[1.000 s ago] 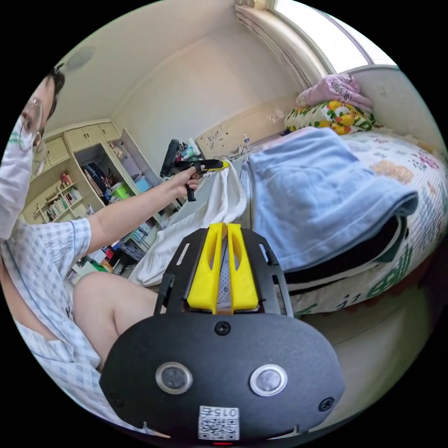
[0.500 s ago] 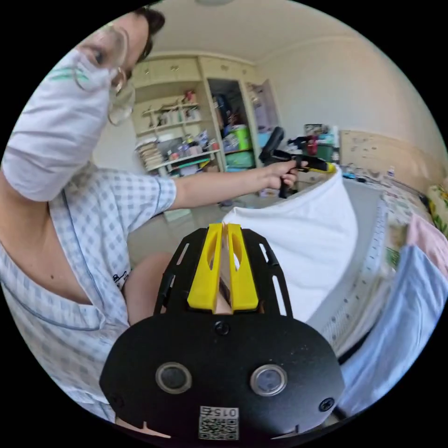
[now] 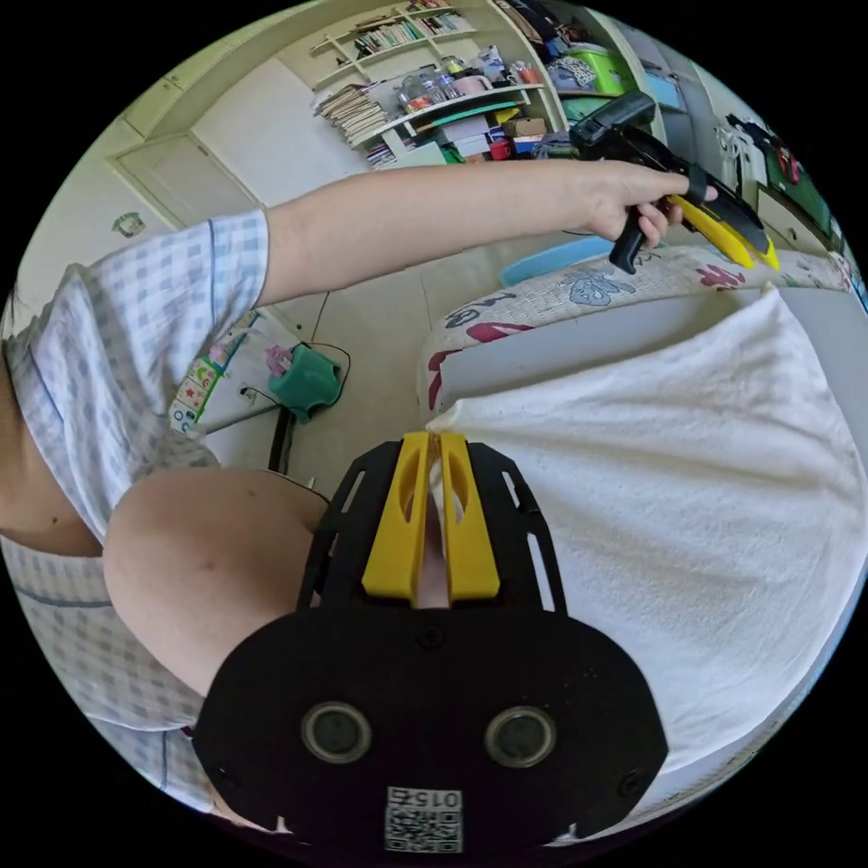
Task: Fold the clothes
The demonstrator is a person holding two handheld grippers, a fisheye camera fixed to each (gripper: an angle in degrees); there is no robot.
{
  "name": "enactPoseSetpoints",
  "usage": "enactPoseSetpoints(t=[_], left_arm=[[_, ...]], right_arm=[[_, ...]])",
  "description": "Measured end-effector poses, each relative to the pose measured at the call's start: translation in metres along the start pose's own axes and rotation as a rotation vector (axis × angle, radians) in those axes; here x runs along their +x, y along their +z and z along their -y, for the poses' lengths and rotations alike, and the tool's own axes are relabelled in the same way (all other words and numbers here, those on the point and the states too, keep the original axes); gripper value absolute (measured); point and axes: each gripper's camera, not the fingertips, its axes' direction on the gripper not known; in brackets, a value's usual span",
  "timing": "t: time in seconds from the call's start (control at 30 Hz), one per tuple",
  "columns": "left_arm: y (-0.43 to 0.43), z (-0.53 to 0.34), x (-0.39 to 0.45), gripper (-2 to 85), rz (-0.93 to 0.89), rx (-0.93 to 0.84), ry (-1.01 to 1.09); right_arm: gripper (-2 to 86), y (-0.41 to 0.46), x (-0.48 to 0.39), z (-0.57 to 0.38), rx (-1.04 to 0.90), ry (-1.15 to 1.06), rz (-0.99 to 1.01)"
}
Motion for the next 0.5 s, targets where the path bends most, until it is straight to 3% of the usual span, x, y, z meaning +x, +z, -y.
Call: enactPoseSetpoints(t=[0.13, 0.23, 0.37, 0.5], left_arm=[[0.013, 0.013, 0.013, 10.2, -0.044, -0.059, 0.048], [0.031, 0.020, 0.028, 9.9, 0.078, -0.192, 0.138], [0.014, 0.034, 0.043, 9.8, 0.196, -0.289, 0.240], [-0.022, 0.033, 0.034, 10.2, 0.164, -0.230, 0.225]], right_arm=[[0.9, -0.003, -0.010, 0.021, -0.058, -0.075, -0.090], [1.4, -0.005, -0.014, 0.033, -0.104, -0.099, -0.134], [3.1, -0.064, -0.031, 0.025, -0.020, -0.143, -0.216], [6.1, -0.145, 0.006, -0.006, 0.139, -0.005, -0.287]])
